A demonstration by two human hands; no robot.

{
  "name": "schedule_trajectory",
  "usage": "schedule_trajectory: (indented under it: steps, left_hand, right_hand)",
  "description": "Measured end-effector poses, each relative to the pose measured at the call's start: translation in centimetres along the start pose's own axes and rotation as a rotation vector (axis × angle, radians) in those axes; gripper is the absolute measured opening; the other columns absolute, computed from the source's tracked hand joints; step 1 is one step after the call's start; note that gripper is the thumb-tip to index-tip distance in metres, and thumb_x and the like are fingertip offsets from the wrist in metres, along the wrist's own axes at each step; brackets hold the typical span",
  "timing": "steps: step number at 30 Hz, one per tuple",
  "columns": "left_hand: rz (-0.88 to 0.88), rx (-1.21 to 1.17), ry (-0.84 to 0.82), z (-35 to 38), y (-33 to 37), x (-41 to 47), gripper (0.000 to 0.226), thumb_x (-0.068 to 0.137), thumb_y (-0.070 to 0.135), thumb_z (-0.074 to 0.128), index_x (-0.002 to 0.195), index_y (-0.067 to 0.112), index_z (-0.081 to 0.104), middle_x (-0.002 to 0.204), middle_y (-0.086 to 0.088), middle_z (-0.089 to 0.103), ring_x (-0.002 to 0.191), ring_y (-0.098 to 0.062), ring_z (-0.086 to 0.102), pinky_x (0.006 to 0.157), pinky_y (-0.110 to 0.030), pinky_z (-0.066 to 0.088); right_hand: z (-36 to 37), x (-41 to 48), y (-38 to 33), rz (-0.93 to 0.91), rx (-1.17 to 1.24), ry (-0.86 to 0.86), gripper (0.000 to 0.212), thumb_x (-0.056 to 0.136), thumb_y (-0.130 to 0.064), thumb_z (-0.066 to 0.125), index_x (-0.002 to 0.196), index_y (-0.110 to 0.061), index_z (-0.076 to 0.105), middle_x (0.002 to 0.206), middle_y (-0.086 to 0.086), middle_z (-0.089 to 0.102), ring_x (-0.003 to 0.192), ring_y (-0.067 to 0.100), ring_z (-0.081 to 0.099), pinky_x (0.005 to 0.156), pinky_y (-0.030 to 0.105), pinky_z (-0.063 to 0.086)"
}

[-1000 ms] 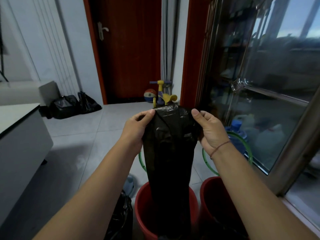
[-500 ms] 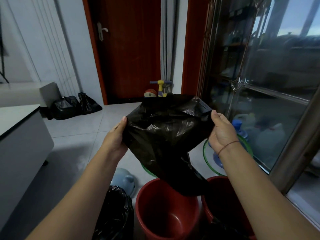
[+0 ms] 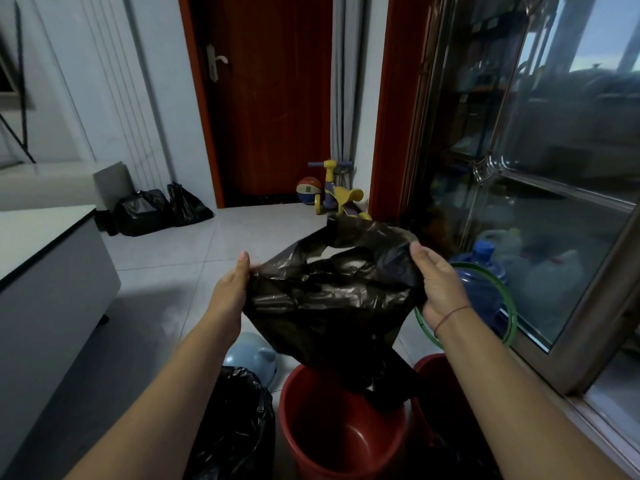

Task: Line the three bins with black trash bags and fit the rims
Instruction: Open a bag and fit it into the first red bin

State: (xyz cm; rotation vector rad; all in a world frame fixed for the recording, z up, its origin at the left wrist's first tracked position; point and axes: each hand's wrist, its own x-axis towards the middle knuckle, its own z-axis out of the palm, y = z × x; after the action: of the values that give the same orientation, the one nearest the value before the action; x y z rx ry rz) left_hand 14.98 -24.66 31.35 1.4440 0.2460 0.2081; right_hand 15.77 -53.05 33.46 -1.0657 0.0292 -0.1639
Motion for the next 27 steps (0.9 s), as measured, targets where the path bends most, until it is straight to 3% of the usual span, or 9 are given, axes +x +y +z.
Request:
schedule_trajectory:
  steps: [4, 8, 11, 13, 15, 19, 22, 24, 27]
  left_hand:
    - [0.151, 0.229, -0.069, 1.3, 0.5, -0.7, 0.077, 0.079, 0.068, 0.045, 0.142, 0.024, 0.038, 0.144, 0.001, 0.043, 0.116, -0.008, 0.04, 0.082, -0.02, 0.038]
    - [0.168, 0.37, -0.247, 3.1, 1.0, -1.2, 0.084, 0.08, 0.053, 0.062, 0.149, 0.025, 0.025, 0.152, -0.003, 0.034, 0.136, -0.022, 0.036, 0.108, -0.042, 0.036]
    - [0.129, 0.376, -0.353, 3.7, 0.4, -1.2, 0.067, 0.081, 0.031, 0.072, 0.14, 0.017, 0.043, 0.131, -0.006, 0.056, 0.119, -0.022, 0.055, 0.099, -0.037, 0.047]
    - [0.159, 0.282, -0.344, 3.8, 0.0, -1.2, 0.026, 0.082, 0.02, 0.072, 0.105, 0.01, 0.068, 0.091, 0.0, 0.074, 0.083, -0.012, 0.068, 0.071, -0.024, 0.054]
    - [0.198, 0.185, -0.276, 3.7, 0.2, -1.2, 0.009, 0.084, 0.017, 0.069, 0.078, 0.01, 0.069, 0.06, 0.007, 0.068, 0.054, -0.003, 0.062, 0.055, -0.019, 0.047]
    - [0.158, -0.104, -0.225, 3.4, 2.3, -1.1, 0.024, 0.08, 0.032, 0.067, 0.064, 0.015, 0.071, 0.062, 0.001, 0.07, 0.059, -0.009, 0.066, 0.059, -0.02, 0.053]
    - [0.152, -0.245, -0.27, 2.1, 4.1, -1.7, 0.041, 0.065, 0.056, 0.065, 0.059, 0.016, 0.071, 0.061, 0.0, 0.07, 0.061, -0.014, 0.068, 0.058, -0.021, 0.056]
    - [0.125, -0.243, -0.395, 0.5, 4.2, -2.2, 0.057, 0.05, 0.073, 0.068, 0.063, 0.017, 0.068, 0.062, -0.001, 0.068, 0.063, -0.016, 0.067, 0.058, -0.023, 0.056]
    - [0.01, 0.059, -0.549, -1.2, 2.8, -3.8, 0.081, 0.042, 0.093, 0.052, 0.061, 0.017, 0.073, 0.056, -0.001, 0.067, 0.055, -0.011, 0.066, 0.051, -0.018, 0.051]
  right_hand:
    - [1.2, -0.6, 0.7, -0.014, -0.028, -0.166, 0.007, 0.082, -0.018, 0.061, 0.084, -0.012, 0.066, 0.076, -0.001, 0.073, 0.073, 0.009, 0.067, 0.068, 0.022, 0.055]
    - [1.7, -1.5, 2.5, 0.014, 0.012, -0.292, 0.009, 0.072, -0.019, 0.063, 0.077, -0.012, 0.066, 0.071, -0.001, 0.072, 0.069, 0.008, 0.067, 0.065, 0.019, 0.055]
    - [1.4, -2.1, 3.6, 0.082, 0.123, -0.324, 0.014, 0.074, -0.015, 0.062, 0.067, -0.018, 0.073, 0.076, 0.003, 0.074, 0.073, 0.011, 0.07, 0.068, 0.024, 0.058]
    - [1.1, -2.2, 3.9, 0.112, 0.171, -0.305, 0.017, 0.076, -0.016, 0.061, 0.065, -0.02, 0.073, 0.077, 0.003, 0.075, 0.075, 0.012, 0.071, 0.066, 0.026, 0.058]
    - [0.6, -1.8, 4.3, 0.142, 0.206, -0.237, 0.014, 0.075, -0.016, 0.062, 0.066, -0.018, 0.071, 0.078, 0.005, 0.075, 0.075, 0.015, 0.071, 0.065, 0.028, 0.058]
    - [-0.6, -0.6, 5.0, 0.219, 0.255, -0.051, 0.009, 0.087, -0.016, 0.058, 0.093, -0.01, 0.06, 0.098, 0.014, 0.066, 0.091, 0.026, 0.063, 0.086, 0.042, 0.052]
    - [-1.4, 0.0, 5.4, 0.246, 0.263, 0.0, 0.012, 0.092, -0.023, 0.055, 0.094, -0.013, 0.061, 0.089, 0.008, 0.073, 0.086, 0.022, 0.066, 0.069, 0.036, 0.056]
    - [-1.9, 0.4, 5.4, 0.261, 0.281, 0.032, 0.016, 0.093, -0.026, 0.053, 0.098, -0.014, 0.064, 0.093, 0.007, 0.073, 0.085, 0.021, 0.069, 0.066, 0.034, 0.057]
    - [-2.3, 1.0, 5.2, 0.295, 0.348, 0.051, 0.04, 0.096, -0.028, 0.048, 0.131, -0.007, 0.052, 0.128, 0.017, 0.058, 0.117, 0.03, 0.057, 0.093, 0.043, 0.048]
